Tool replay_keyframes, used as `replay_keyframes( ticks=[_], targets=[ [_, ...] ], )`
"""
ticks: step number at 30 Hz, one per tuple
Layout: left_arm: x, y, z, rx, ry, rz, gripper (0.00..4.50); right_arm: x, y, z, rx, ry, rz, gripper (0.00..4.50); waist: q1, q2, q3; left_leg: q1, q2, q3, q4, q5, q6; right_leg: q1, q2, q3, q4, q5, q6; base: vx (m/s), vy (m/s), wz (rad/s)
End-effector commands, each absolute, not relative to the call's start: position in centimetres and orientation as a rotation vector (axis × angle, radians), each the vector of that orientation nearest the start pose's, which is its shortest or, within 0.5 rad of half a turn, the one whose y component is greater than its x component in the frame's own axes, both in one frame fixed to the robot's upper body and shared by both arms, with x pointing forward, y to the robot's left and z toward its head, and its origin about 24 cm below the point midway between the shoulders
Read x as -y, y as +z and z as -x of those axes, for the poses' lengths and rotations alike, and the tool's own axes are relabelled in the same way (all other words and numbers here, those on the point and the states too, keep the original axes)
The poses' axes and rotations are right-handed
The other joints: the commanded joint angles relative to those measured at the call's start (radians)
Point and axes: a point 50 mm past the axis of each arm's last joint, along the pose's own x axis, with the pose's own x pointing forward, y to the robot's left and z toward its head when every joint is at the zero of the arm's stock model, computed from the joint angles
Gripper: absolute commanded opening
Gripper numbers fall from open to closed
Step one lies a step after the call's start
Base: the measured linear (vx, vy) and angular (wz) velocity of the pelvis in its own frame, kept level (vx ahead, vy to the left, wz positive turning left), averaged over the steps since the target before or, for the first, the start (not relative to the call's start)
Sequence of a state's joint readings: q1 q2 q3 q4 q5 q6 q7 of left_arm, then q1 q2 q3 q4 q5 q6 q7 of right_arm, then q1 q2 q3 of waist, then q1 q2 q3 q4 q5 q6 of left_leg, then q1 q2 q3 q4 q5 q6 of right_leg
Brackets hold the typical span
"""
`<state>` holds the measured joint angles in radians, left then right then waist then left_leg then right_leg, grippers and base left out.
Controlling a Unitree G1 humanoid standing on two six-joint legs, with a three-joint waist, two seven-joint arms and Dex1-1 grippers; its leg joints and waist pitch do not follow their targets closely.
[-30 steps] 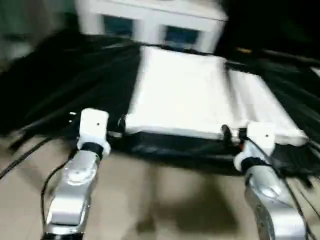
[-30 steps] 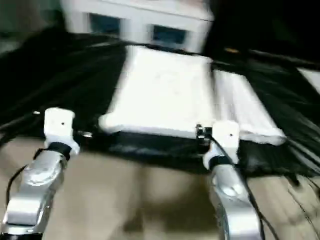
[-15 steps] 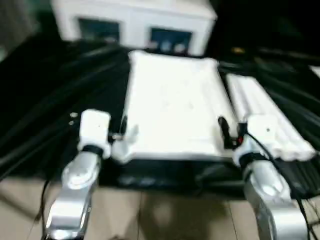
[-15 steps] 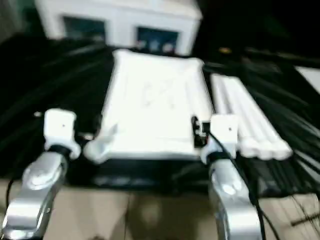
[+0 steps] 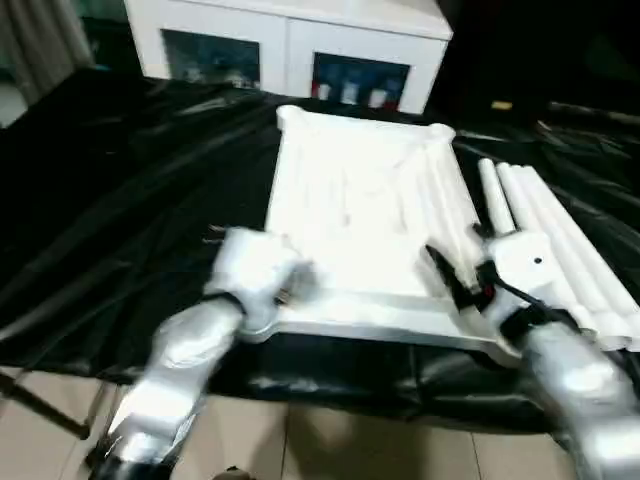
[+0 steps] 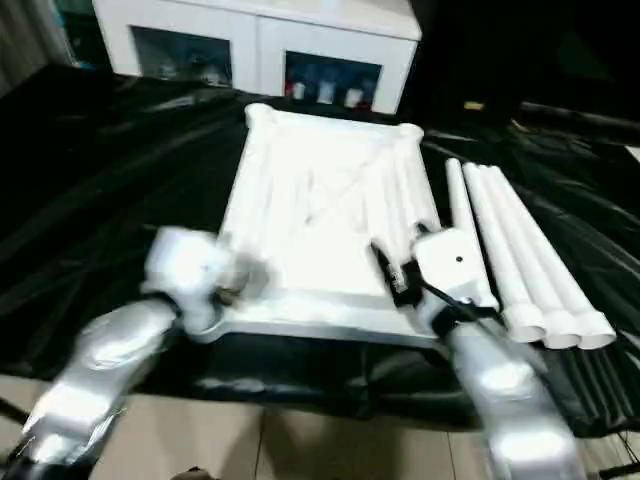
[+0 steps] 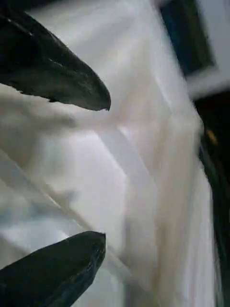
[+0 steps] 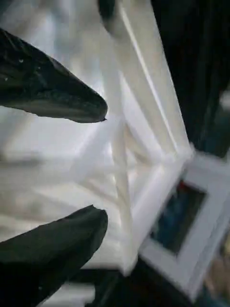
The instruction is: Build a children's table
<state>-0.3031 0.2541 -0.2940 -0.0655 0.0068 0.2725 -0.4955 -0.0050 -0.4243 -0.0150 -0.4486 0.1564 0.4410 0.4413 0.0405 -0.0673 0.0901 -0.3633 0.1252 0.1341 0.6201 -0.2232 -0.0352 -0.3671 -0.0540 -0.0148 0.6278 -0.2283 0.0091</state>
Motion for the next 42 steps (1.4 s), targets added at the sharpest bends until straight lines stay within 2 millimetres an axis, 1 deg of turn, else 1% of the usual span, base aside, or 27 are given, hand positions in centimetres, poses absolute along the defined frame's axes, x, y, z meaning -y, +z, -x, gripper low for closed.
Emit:
replay_keyframes(
  ticks=[1,2,3,5,6,7,8,9,10,11,12,13,14,17,18,19,20,21,22,24,25,26,30,32,36,38,42],
  targets=[
    [-8.0,9.4,-28.7,0.014,-0.869,-0.385,4.50,18.4,11.2,-23.6,-0.092,0.560,0.289,3.10,-0.003,0.002,-0.033,0.019,0.095,-0.028,-0.099,-0.230,0.038,0.028,-0.096,0.049,-0.092,-0.195,-0.213,-0.062,0.012,0.09],
    [-7.2,9.8,-29.0,0.050,-0.953,-0.415,4.50,18.8,11.0,-23.1,-0.137,0.637,0.324,3.10,-0.005,-0.001,-0.034,0.017,0.097,-0.026,-0.099,-0.237,0.034,0.029,-0.098,0.049,-0.093,-0.222,-0.206,-0.052,0.006,0.02],
    [-6.5,10.0,-29.1,0.053,-1.033,-0.439,4.20,19.1,10.7,-22.7,-0.174,0.688,0.348,3.14,-0.003,0.009,-0.033,0.019,0.100,-0.025,-0.100,-0.245,0.031,0.026,-0.100,0.050,-0.095,-0.261,-0.185,0.000,0.000,0.00],
    [-5.8,10.1,-28.9,0.035,-1.147,-0.461,4.13,19.5,10.5,-22.2,-0.222,0.740,0.375,3.17,-0.003,0.003,-0.032,0.021,0.102,-0.020,-0.100,-0.246,0.033,0.019,-0.101,0.052,-0.098,-0.260,-0.183,0.000,0.000,0.00],
    [-5.8,10.1,-28.9,0.035,-1.147,-0.461,4.10,19.5,10.5,-22.2,-0.222,0.740,0.375,3.17,-0.004,0.000,-0.034,0.011,0.102,-0.020,-0.100,-0.214,0.041,0.025,-0.104,0.051,-0.095,-0.236,-0.188,0.000,0.000,0.00],
    [-5.2,10.0,-28.6,-0.014,-1.253,-0.459,3.86,19.9,10.3,-21.5,-0.270,0.784,0.394,3.17,-0.004,0.005,-0.037,0.008,0.103,-0.020,-0.098,-0.179,0.048,0.025,-0.107,0.050,-0.090,-0.198,-0.199,0.000,0.000,0.00],
    [-5.0,10.0,-28.5,-0.025,-1.277,-0.459,3.74,20.0,10.3,-21.4,-0.281,0.794,0.398,3.17,-0.001,0.012,-0.038,0.008,0.104,-0.021,-0.098,-0.165,0.050,0.026,-0.107,0.050,-0.088,-0.180,-0.202,0.000,0.000,0.00],
    [-4.7,9.7,-28.0,-0.067,-1.344,-0.479,3.74,20.3,10.2,-20.9,-0.314,0.814,0.397,3.17,0.001,0.015,-0.042,0.016,0.106,-0.018,-0.093,-0.147,0.059,0.021,-0.104,0.049,-0.083,-0.119,-0.222,0.000,0.000,0.00],
    [-4.5,9.5,-27.7,-0.096,-1.388,-0.493,3.69,20.5,10.1,-20.5,-0.336,0.827,0.396,3.17,0.000,0.011,-0.043,0.010,0.106,-0.016,-0.091,-0.114,0.076,0.027,-0.105,0.049,-0.077,-0.056,-0.241,0.000,0.000,0.00],
    [-4.4,9.2,-27.4,-0.133,-1.422,-0.518,3.66,20.7,10.0,-20.2,-0.353,0.829,0.398,3.17,0.000,0.020,-0.043,0.006,0.106,-0.017,-0.090,-0.096,0.083,0.028,-0.104,0.048,-0.073,-0.026,-0.250,0.000,0.000,0.00],
    [-4.3,9.1,-27.4,-0.144,-1.428,-0.531,3.66,20.7,10.0,-20.1,-0.356,0.830,0.402,3.17,-0.002,0.013,-0.045,0.004,0.106,-0.015,-0.088,-0.081,0.097,0.030,-0.104,0.046,-0.072,0.009,-0.262,0.000,0.000,0.00],
    [-4.2,8.5,-27.3,-0.191,-1.438,-0.579,3.40,21.0,10.0,-19.7,-0.368,0.831,0.404,3.17,-0.002,0.014,-0.049,0.002,0.106,-0.015,-0.086,-0.066,0.107,0.033,-0.105,0.045,-0.068,0.036,-0.274,0.000,0.000,0.00],
    [-4.2,8.2,-27.3,-0.212,-1.438,-0.601,3.32,21.0,10.0,-19.5,-0.374,0.830,0.402,3.17,0.000,0.028,-0.047,0.003,0.107,-0.014,-0.084,-0.065,0.114,0.029,-0.104,0.046,-0.067,0.053,-0.283,0.000,0.000,0.00],
    [-4.2,7.7,-27.7,-0.230,-1.424,-0.635,3.12,21.1,9.8,-19.0,-0.387,0.838,0.404,3.17,-0.003,0.019,-0.043,0.004,0.108,-0.011,-0.087,-0.110,0.114,0.030,-0.104,0.044,-0.075,0.006,-0.297,0.000,0.000,0.00],
    [-4.3,7.6,-27.9,-0.232,-1.424,-0.642,2.87,21.2,9.8,-18.9,-0.393,0.846,0.409,3.17,-0.002,0.019,-0.042,0.004,0.109,-0.011,-0.088,-0.126,0.110,0.030,-0.106,0.045,-0.079,-0.031,-0.297,0.000,0.000,0.00],
    [-4.3,7.3,-28.2,-0.248,-1.413,-0.646,2.87,21.2,9.7,-18.6,-0.397,0.848,0.409,3.17,-0.001,0.029,-0.039,0.005,0.109,-0.012,-0.090,-0.142,0.104,0.028,-0.106,0.046,-0.081,-0.067,-0.293,0.000,0.000,0.00],
    [-4.3,7.1,-28.4,-0.263,-1.410,-0.651,2.83,21.2,9.7,-18.3,-0.401,0.849,0.407,3.17,-0.004,0.025,-0.037,0.005,0.109,-0.009,-0.090,-0.152,0.102,0.026,-0.105,0.047,-0.087,-0.084,-0.289,0.000,0.000,0.00],
    [-4.3,7.1,-28.5,-0.276,-1.409,-0.654,2.83,21.2,9.7,-18.1,-0.406,0.851,0.400,3.17,-0.003,0.030,-0.037,0.006,0.109,-0.010,-0.091,-0.165,0.095,0.027,-0.106,0.048,-0.088,-0.107,-0.284,0.000,0.000,0.00],
    [-4.3,7.1,-28.7,-0.290,-1.403,-0.654,2.65,21.2,9.7,-17.9,-0.409,0.852,0.398,3.17,-0.001,0.027,-0.038,0.008,0.110,-0.008,-0.090,-0.168,0.094,0.025,-0.107,0.049,-0.089,-0.118,-0.279,0.000,0.000,0.00],
    [-4.3,7.1,-28.9,-0.295,-1.393,-0.658,2.43,21.1,9.8,-17.8,-0.410,0.849,0.394,3.17,-0.003,0.030,-0.037,0.003,0.110,-0.008,-0.093,-0.159,0.094,0.026,-0.106,0.047,-0.088,-0.123,-0.277,0.000,0.000,0.00],
    [-4.3,7.2,-29.1,-0.308,-1.382,-0.655,2.39,21.1,9.8,-17.8,-0.407,0.847,0.395,3.17,-0.001,0.039,-0.039,0.005,0.110,-0.010,-0.092,-0.160,0.091,0.025,-0.107,0.047,-0.087,-0.127,-0.277,0.000,0.000,0.00],
    [-4.4,7.1,-29.2,-0.318,-1.375,-0.659,2.32,21.0,9.9,-17.8,-0.401,0.842,0.400,3.17,-0.003,0.043,-0.040,0.004,0.111,-0.011,-0.093,-0.158,0.088,0.026,-0.107,0.047,-0.086,-0.118,-0.279,0.000,0.000,0.00],
    [-4.7,7.0,-29.6,-0.340,-1.351,-0.652,1.98,21.0,9.9,-17.8,-0.396,0.839,0.389,3.17,-0.004,0.038,-0.042,0.001,0.109,-0.008,-0.090,-0.145,0.097,0.028,-0.107,0.047,-0.087,-0.102,-0.283,0.000,0.000,0.00],
    [-5.0,6.7,-29.7,-0.355,-1.354,-0.671,1.77,20.9,9.8,-17.7,-0.397,0.840,0.396,3.17,-0.002,0.048,-0.048,0.003,0.109,-0.009,-0.089,-0.134,0.101,0.029,-0.105,0.046,-0.084,-0.082,-0.287,0.000,0.000,0.00],
    [-5.3,6.2,-29.9,-0.380,-1.348,-0.714,1.36,20.6,9.6,-17.5,-0.397,0.847,0.397,3.17,-0.001,0.047,-0.050,0.002,0.110,-0.007,-0.089,-0.135,0.107,0.030,-0.107,0.046,-0.085,-0.062,-0.295,0.000,0.000,0.00],
    [-5.6,5.9,-29.8,-0.404,-1.366,-0.737,1.13,20.4,9.6,-17.3,-0.399,0.861,0.399,3.17,0.002,0.058,-0.055,0.004,0.111,-0.009,-0.090,-0.150,0.098,0.031,-0.107,0.046,-0.084,-0.077,-0.298,0.000,0.000,0.00],
    [-6.0,5.8,-30.1,-0.412,-1.359,-0.753,0.86,20.2,9.7,-17.3,-0.392,0.875,0.396,3.17,0.001,0.055,-0.057,0.003,0.108,-0.007,-0.090,-0.153,0.099,0.033,-0.107,0.046,-0.087,-0.092,-0.287,0.000,0.000,0.00]
  ],
)
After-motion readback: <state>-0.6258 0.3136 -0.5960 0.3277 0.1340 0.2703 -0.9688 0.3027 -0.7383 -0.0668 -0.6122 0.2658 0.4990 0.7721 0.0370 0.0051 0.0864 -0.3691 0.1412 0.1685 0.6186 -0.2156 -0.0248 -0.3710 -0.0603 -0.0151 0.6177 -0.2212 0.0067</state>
